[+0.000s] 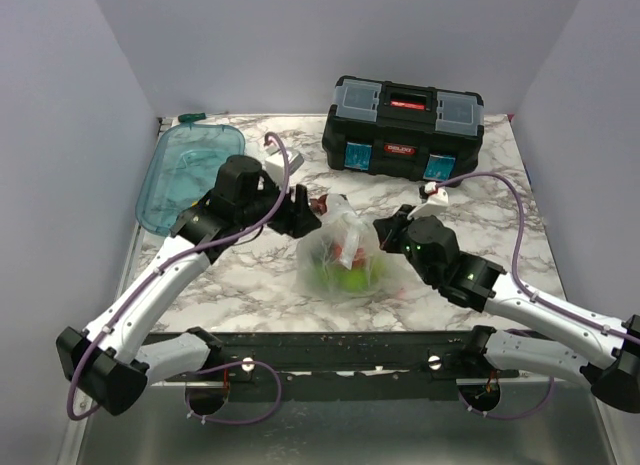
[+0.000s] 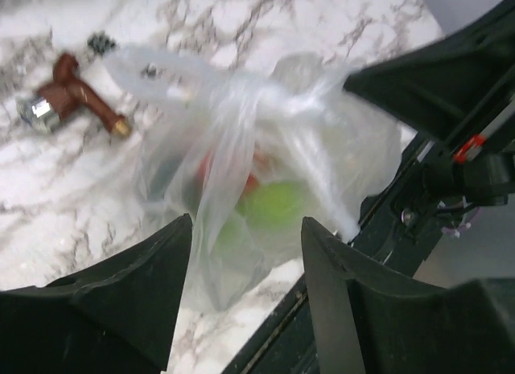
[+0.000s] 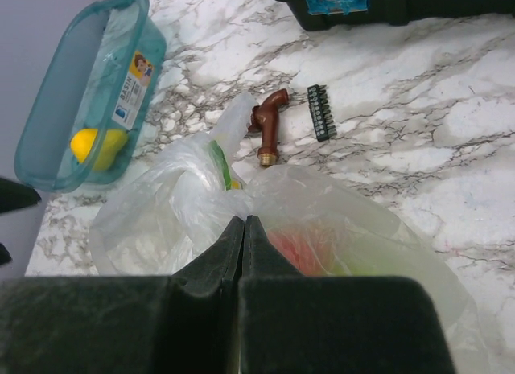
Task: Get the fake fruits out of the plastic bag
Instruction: Untie the plastic bag at the center of the board.
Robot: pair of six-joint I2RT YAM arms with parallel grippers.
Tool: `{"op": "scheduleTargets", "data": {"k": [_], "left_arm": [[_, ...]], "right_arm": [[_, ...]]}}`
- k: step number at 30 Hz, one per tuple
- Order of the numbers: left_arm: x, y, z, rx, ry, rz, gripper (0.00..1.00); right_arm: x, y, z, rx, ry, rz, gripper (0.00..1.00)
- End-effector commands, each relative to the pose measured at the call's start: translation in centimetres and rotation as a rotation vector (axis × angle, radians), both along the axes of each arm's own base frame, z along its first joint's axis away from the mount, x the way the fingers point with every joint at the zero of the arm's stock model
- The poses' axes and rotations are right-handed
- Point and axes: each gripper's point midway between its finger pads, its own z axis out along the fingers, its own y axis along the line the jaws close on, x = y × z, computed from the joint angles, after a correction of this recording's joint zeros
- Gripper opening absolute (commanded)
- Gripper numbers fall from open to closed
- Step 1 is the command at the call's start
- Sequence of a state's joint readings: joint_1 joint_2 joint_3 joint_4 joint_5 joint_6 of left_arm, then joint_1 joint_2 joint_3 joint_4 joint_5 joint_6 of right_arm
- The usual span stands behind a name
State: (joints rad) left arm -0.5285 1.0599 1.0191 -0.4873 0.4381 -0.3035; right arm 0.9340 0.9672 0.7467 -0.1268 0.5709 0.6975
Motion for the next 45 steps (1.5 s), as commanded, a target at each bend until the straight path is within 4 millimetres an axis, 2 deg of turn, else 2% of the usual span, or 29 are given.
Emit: {"op": "scheduleTargets", "data": {"k": [1,3,7,13,16,24,25,28,30,34,36,40,41,43,45], "left_arm": [[2.3,-0.8,2.7,0.103,-0.021,0.037,0.58],[2.8,-1.8,2.5,0.16,-0.028,0.0,0.59],[4.1,-3.2,0.7,0.266,-0.027,-0.012,0.6],[3.6,-4.5,0.0,0.245,-0.075,-0.064,0.58],[2.7,-4.8,-0.5,0.218,-0.058,-0.09,0.57],[3.2,-4.4,-3.3,0.271,-0.005,-0.044,0.52],[3.2,-4.5,-3.5,0.27,0.001,-0.047,0.47],[3.4,-4.3,-3.4,0.281,-0.005,-0.033,0.13],[3.8,-3.5,-3.0,0.3,-0.037,0.001,0.01],[3.9,-1.8,-1.9,0.299,-0.124,0.061,0.0],[3.9,-1.1,-1.0,0.283,-0.166,0.094,0.0],[4.1,0.5,1.1,0.242,-0.264,0.18,0.0],[4.1,1.0,1.7,0.228,-0.294,0.203,0.0],[3.9,1.3,2.2,0.198,-0.334,0.212,0.0],[3.3,0.9,2.5,0.165,-0.342,0.184,0.0]], "right_arm": [[-0.3,0.8,3.1,0.049,-0.076,0.068,0.01],[-0.4,1.1,3.5,0.055,-0.083,0.087,0.01],[-0.7,1.5,3.6,0.059,-0.081,0.116,0.01],[-1.0,1.9,3.6,0.064,-0.078,0.146,0.01],[-1.1,2.2,3.7,0.07,-0.076,0.161,0.01],[-1.8,4.0,3.1,0.088,-0.063,0.254,0.01],[-2.0,4.2,3.0,0.088,-0.059,0.266,0.01],[-2.1,4.5,3.0,0.088,-0.056,0.284,0.01],[-1.9,4.1,3.3,0.092,-0.064,0.258,0.01],[-1.2,1.8,2.4,0.048,-0.022,0.132,0.01],[-0.8,0.0,1.5,0.017,0.01,0.034,0.01],[-0.3,-5.0,-0.6,0.007,0.074,-0.254,0.01],[-0.4,-5.6,-0.8,0.008,0.084,-0.287,0.01],[-0.5,-5.3,-0.5,-0.007,0.077,-0.256,0.01],[-0.4,-3.5,0.7,-0.045,0.033,-0.127,0.05]]}}
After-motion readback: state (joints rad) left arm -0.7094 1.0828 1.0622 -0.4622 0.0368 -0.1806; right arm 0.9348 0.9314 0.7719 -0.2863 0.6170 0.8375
